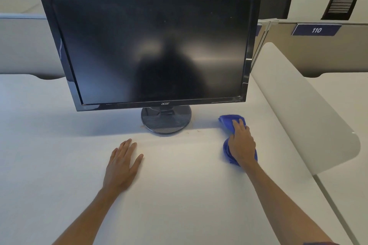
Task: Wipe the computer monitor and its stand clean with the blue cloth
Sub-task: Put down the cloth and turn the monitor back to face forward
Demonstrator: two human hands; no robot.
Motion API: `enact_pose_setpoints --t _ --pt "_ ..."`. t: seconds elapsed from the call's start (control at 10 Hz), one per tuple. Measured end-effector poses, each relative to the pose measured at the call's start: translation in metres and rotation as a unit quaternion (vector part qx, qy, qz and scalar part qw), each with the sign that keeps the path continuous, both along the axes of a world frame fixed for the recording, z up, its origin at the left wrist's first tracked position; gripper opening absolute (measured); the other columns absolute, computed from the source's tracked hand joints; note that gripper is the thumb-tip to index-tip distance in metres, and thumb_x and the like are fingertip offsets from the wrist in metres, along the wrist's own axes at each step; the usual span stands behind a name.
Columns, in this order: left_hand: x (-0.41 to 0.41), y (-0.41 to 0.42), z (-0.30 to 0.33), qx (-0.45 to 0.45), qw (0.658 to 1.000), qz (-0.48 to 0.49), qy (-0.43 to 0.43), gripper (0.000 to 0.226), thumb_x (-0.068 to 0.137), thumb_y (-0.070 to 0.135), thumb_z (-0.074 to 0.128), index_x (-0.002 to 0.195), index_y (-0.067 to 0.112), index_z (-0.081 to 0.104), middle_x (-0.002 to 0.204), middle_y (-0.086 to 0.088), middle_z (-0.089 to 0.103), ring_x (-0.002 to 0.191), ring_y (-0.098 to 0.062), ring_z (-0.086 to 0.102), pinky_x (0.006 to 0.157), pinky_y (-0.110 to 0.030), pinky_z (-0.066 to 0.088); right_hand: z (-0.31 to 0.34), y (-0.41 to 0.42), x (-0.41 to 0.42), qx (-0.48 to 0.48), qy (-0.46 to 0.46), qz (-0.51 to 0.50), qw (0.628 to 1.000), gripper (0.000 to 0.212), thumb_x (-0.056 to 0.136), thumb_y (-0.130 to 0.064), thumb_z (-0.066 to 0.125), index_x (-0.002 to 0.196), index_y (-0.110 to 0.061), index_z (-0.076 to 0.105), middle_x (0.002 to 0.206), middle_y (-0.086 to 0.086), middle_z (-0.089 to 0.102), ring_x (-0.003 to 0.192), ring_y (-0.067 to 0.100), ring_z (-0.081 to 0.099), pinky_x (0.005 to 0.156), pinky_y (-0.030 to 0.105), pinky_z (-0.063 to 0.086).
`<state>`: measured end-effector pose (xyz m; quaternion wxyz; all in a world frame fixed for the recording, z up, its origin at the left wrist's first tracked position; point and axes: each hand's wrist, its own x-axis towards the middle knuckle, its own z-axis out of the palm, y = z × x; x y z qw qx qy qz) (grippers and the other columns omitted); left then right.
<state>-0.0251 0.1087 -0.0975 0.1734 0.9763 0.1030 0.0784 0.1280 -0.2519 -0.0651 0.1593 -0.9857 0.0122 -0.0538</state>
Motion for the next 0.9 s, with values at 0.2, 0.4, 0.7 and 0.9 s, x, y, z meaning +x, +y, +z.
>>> enact_pose_setpoints --t 0.2,0.4,0.7,0.9 --pt "0.001 0.001 -0.003 0.011 1.0 0.004 -0.007 0.065 0.091 0.059 0.022 0.138 0.02 0.044 0.153 0.001 0.035 0.142 -0.017 0.025 0.117 -0.037 0.017 0.008 -0.009 0.057 -0.022 -0.004 0.017 1.0 0.052 0.1 -0.025 0.043 0.148 -0.012 0.029 0.156 0.011 0.029 0.137 0.038 0.032 0.105 0.052 0.04" --pt "0.003 0.001 -0.002 0.013 1.0 0.004 -0.005 0.063 0.092 0.058 0.024 0.138 0.021 0.044 0.152 0.001 0.035 0.142 -0.017 0.026 0.117 -0.038 0.018 -0.017 -0.011 0.07 -0.116 0.095 0.06 0.987 0.076 0.094 -0.066 0.022 0.154 -0.023 0.006 0.163 0.004 0.002 0.149 0.033 0.006 0.115 0.057 0.01" --pt "0.001 -0.001 0.003 0.021 1.0 0.004 0.009 0.064 0.091 0.058 0.023 0.137 0.019 0.045 0.151 -0.001 0.037 0.141 -0.019 0.028 0.116 -0.04 0.021 -0.001 0.0 0.042 -0.054 -0.067 0.053 0.995 0.06 0.096 -0.053 0.039 0.142 -0.015 0.041 0.146 0.009 0.046 0.133 0.029 0.043 0.11 0.046 0.032" --pt "-0.002 -0.007 0.009 0.045 0.999 0.003 0.02 0.083 0.09 0.068 0.006 0.137 0.015 0.048 0.149 -0.006 0.042 0.139 -0.024 0.035 0.114 -0.045 0.025 0.032 0.023 0.007 0.012 -0.189 0.101 0.977 0.038 0.091 -0.037 0.061 0.122 -0.015 0.062 0.095 0.002 0.072 0.084 0.019 0.065 0.089 0.036 0.049"
